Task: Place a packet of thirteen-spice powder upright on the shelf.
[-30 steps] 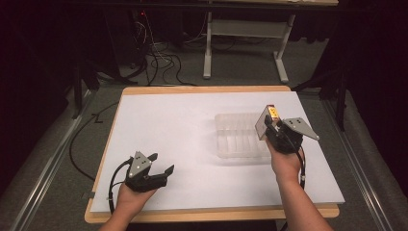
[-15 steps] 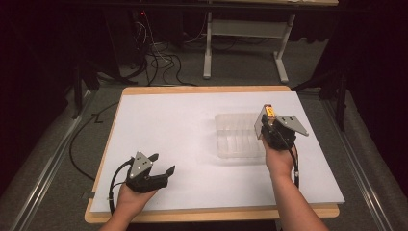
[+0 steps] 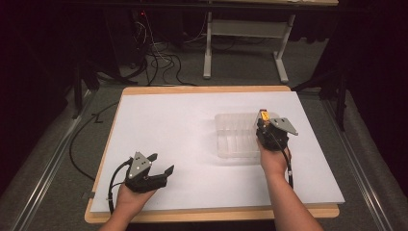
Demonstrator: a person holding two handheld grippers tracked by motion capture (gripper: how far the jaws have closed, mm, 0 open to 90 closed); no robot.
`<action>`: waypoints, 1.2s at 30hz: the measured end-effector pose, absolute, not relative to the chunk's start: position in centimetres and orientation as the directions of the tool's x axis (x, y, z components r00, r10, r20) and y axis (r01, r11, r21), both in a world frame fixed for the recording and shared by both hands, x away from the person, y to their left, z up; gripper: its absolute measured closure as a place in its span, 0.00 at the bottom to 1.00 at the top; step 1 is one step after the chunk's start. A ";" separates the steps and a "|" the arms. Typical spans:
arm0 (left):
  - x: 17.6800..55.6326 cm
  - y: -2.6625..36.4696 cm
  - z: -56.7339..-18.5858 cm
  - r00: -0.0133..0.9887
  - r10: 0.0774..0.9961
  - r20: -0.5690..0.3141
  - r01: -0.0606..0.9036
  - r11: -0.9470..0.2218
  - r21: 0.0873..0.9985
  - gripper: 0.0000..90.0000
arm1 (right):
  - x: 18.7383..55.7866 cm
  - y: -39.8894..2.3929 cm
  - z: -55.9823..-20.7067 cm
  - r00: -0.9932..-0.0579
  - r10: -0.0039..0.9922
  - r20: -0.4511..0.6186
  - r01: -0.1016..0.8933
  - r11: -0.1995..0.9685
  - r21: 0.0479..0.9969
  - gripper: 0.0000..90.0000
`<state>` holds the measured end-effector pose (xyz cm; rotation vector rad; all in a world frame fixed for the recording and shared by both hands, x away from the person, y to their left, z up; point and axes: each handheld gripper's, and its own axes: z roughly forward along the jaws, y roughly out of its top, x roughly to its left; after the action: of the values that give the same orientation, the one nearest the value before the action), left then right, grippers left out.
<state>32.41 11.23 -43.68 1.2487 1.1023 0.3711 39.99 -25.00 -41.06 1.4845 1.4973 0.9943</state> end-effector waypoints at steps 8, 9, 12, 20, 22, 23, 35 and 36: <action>32.4 11.2 -43.7 0.475 0.752 -0.457 0.323 0.334 0.885 0.30 | 40.5 -24.8 -42.3 0.002 1.000 -0.016 0.412 0.014 0.911 0.75; 32.4 11.2 -43.7 0.475 0.752 -0.456 0.323 0.333 0.886 0.30 | 40.6 -24.9 -42.5 -0.005 1.000 -0.017 0.415 0.017 0.910 0.75; 32.4 11.2 -43.8 0.477 0.753 -0.454 0.321 0.332 0.887 0.30 | 40.6 -24.7 -42.7 -0.004 1.000 -0.025 0.410 0.025 0.912 0.75; 32.4 11.1 -43.8 0.479 0.753 -0.450 0.322 0.327 0.889 0.30 | 40.2 -24.8 -42.9 -0.020 0.999 -0.027 0.419 0.032 0.907 0.74; 32.3 11.1 -43.8 0.480 0.753 -0.450 0.322 0.326 0.889 0.30 | 40.2 -24.8 -42.9 -0.025 0.999 -0.027 0.421 0.035 0.906 0.73; 32.3 11.2 -43.8 0.481 0.754 -0.448 0.320 0.324 0.890 0.30 | 40.2 -24.8 -42.9 -0.030 0.999 -0.024 0.425 0.034 0.905 0.73; 32.3 11.2 -43.8 0.480 0.754 -0.448 0.320 0.325 0.890 0.30 | 40.3 -24.9 -42.7 -0.083 0.996 0.014 0.460 0.026 0.887 0.57; 32.3 11.2 -43.8 0.480 0.753 -0.451 0.320 0.328 0.889 0.30 | 40.4 -24.9 -42.6 -0.091 0.996 0.011 0.462 0.033 0.886 0.55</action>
<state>32.31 11.21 -43.77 1.2594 1.0937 0.3732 40.37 -24.88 -42.56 1.5019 1.6341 1.0011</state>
